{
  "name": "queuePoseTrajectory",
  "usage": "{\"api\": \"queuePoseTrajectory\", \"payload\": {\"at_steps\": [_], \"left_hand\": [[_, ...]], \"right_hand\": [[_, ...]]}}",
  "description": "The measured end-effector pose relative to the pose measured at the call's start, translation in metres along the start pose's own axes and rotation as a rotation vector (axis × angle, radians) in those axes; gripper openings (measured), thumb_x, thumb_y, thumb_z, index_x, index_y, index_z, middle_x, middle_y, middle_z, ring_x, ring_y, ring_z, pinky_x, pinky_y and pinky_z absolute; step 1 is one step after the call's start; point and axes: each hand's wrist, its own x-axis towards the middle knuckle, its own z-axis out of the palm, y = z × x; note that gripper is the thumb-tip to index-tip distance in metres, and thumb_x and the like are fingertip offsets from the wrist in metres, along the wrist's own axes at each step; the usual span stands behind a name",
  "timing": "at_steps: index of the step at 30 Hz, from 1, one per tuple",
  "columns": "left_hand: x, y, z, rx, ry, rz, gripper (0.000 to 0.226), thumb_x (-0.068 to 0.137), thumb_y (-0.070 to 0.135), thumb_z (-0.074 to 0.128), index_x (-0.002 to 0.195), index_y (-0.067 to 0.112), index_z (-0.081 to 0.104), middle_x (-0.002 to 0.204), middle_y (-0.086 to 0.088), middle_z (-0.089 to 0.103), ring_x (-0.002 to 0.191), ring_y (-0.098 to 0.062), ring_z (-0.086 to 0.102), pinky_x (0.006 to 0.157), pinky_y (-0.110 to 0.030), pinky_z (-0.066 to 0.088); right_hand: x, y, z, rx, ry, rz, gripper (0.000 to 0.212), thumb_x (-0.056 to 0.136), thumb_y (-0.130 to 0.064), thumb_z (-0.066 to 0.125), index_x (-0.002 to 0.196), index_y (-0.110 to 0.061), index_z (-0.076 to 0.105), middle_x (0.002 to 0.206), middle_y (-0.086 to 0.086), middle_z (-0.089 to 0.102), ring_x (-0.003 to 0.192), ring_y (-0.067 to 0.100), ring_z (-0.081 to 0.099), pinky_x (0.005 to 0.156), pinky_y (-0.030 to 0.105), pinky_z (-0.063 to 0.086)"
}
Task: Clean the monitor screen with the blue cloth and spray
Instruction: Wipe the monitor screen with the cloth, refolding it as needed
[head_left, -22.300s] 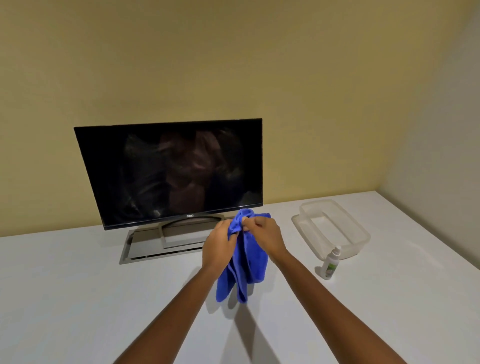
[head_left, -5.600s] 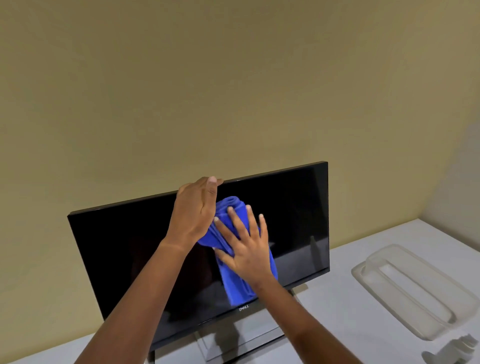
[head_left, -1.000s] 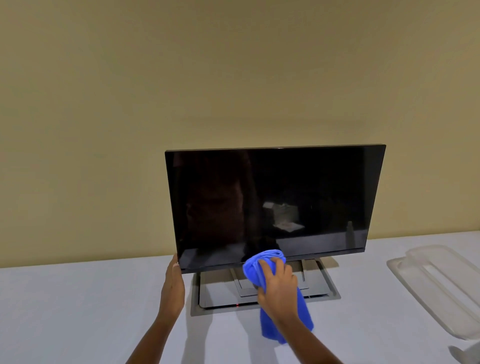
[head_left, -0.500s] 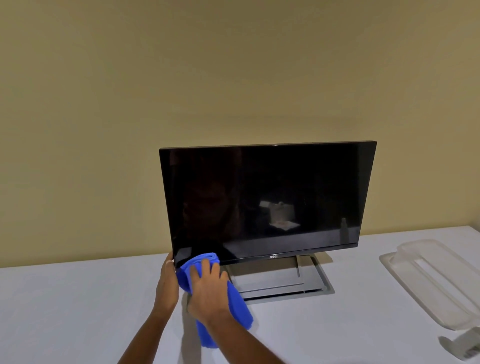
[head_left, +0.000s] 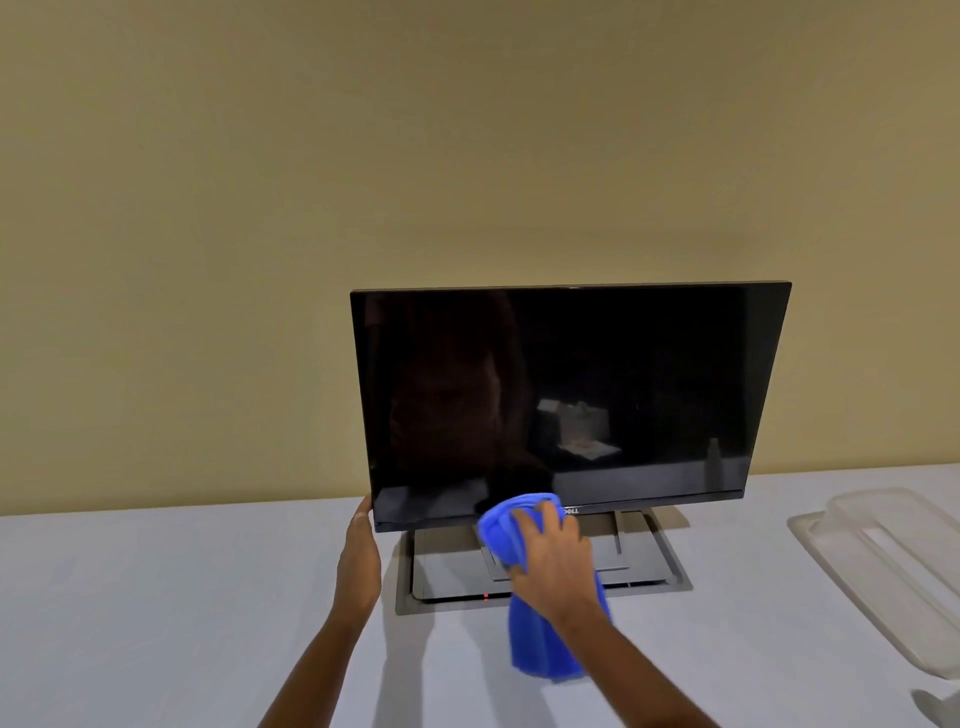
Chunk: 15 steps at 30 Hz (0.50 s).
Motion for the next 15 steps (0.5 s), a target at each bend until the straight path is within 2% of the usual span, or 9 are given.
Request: {"api": "queuePoseTrajectory", "payload": {"at_steps": [7,10,13,15], "left_hand": [[-0.005,-0.005,0.01,0.048,0.078,0.016,0.045,0.101,0.027,0.015,0.142,0.021,0.03,0.15,-0.004,0.033,0.139,-0.023,0.027,0.115,-0.04,0.018],[-0.005,-0.003,0.014,0.051,0.107,0.015,0.045,0.101,0.027,0.015,0.142,0.019,0.03,0.149,-0.006,0.034,0.138,-0.025,0.028,0.115,-0.041,0.019],[-0.007,-0.002,0.019,0.135,0.167,0.017,0.045,0.1,0.028,0.016,0.141,0.016,0.031,0.148,-0.01,0.035,0.136,-0.03,0.032,0.113,-0.043,0.023],[-0.01,0.003,0.026,0.262,0.25,0.102,0.045,0.1,0.026,0.02,0.141,0.012,0.03,0.148,-0.013,0.034,0.135,-0.033,0.033,0.111,-0.046,0.026]], "right_hand": [[-0.008,0.095,-0.021,-0.059,0.026,0.281,0.059,0.087,-0.044,0.049,0.139,-0.027,0.026,0.149,0.006,0.022,0.123,0.026,0.041,0.096,0.034,0.044],[-0.009,0.123,-0.032,-0.039,0.04,0.384,0.057,0.087,-0.04,0.051,0.138,-0.026,0.029,0.146,0.007,0.024,0.119,0.026,0.043,0.094,0.035,0.046],[-0.01,0.148,-0.043,0.137,0.07,0.541,0.051,0.088,-0.031,0.053,0.135,-0.022,0.036,0.14,0.011,0.031,0.116,0.031,0.045,0.095,0.042,0.043],[-0.012,0.161,-0.049,0.329,0.133,0.596,0.049,0.088,-0.025,0.055,0.134,-0.018,0.04,0.135,0.015,0.035,0.114,0.036,0.046,0.096,0.046,0.043]]}}
